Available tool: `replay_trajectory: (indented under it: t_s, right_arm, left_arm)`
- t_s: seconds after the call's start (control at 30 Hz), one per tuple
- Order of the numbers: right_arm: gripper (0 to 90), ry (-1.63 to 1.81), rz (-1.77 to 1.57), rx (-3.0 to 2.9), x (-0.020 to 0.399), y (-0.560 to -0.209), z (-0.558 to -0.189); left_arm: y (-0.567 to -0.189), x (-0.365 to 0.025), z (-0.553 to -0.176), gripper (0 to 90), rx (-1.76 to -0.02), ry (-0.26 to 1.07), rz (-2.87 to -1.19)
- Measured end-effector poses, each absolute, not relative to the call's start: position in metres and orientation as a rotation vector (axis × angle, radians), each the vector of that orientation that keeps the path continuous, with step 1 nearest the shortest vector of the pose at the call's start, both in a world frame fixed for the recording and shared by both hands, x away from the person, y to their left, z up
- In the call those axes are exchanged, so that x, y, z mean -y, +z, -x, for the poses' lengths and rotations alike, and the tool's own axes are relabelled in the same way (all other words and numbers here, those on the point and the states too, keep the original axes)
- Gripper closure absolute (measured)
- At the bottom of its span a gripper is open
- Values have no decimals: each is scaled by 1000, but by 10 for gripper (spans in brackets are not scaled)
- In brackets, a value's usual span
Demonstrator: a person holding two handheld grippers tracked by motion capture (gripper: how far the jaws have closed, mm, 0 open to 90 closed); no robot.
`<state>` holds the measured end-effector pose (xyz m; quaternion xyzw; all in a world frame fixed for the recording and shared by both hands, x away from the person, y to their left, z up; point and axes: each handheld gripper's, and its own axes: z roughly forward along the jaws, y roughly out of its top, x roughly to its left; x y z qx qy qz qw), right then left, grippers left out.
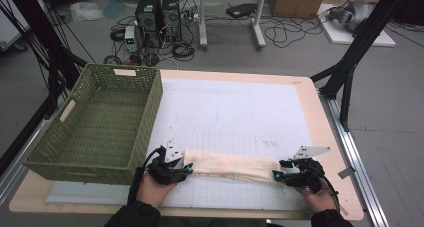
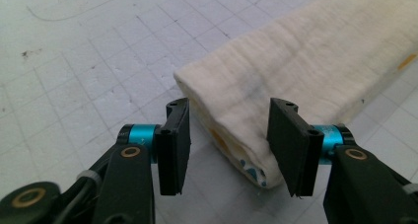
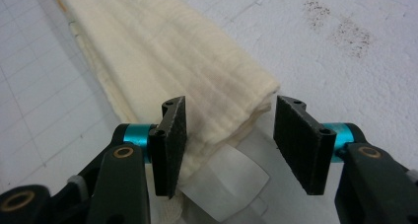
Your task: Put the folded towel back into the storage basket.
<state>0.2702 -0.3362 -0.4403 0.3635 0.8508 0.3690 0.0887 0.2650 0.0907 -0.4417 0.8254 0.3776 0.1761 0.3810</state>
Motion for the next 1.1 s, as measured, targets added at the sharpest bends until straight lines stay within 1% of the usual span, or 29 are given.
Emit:
replay_trajectory:
  t_s: [0.13, 0.23, 0.37, 0.43, 0.5, 0.53, 0.6, 0.63, 0.67, 0.7, 0.77, 0.9, 0.97, 1.0, 1.07, 1.1]
  right_arm:
    - [463, 1102, -1083, -2549, 335, -440, -269]
    - [483, 1140, -1100, -2544, 338, -438, -267]
    - [496, 1150, -1146, -2538, 342, -437, -267]
    - [521, 1160, -1145, -2524, 343, -432, -265]
    - [591, 1156, -1137, -2552, 342, -433, -264]
    - [608, 1143, -1130, -2564, 342, -434, -264]
    - [697, 1138, -1112, -2598, 340, -435, -264]
    - [727, 1133, -1094, -2600, 339, -435, -263]
    - [773, 1125, -1080, -2604, 338, -433, -263]
    - [805, 1127, -1059, -2616, 338, -432, -262]
    - [831, 1122, -1035, -2615, 337, -430, -260]
    - [835, 1127, -1015, -2621, 337, -427, -256]
    - [828, 1096, -1016, -2644, 335, -431, -255]
    - [799, 1089, -1016, -2646, 335, -432, -256]
    - [692, 1101, -1048, -2616, 337, -430, -257]
    - [656, 1126, -1076, -2589, 339, -429, -257]
  left_arm:
    - [-442, -91, -266, 513, -973, 444, -2108]
    - [-442, -90, -266, 553, -964, 432, -2108]
    - [-442, -91, -267, 558, -965, 421, -2108]
    - [-442, -90, -266, 612, -951, 414, -2110]
    - [-442, -89, -265, 676, -933, 412, -2115]
    - [-441, -88, -264, 685, -926, 422, -2116]
    - [-440, -88, -263, 755, -918, 431, -2109]
    - [-440, -89, -263, 776, -918, 423, -2104]
    - [-439, -89, -263, 822, -916, 424, -2097]
    - [-439, -90, -263, 838, -914, 427, -2095]
    - [-437, -90, -262, 846, -913, 436, -2082]
    - [-437, -91, -263, 850, -927, 437, -2088]
    - [-439, -91, -264, 831, -941, 424, -2093]
    - [-439, -91, -263, 798, -945, 428, -2093]
    - [-438, -92, -263, 723, -962, 430, -2085]
    - [-438, -93, -264, 678, -971, 427, -2084]
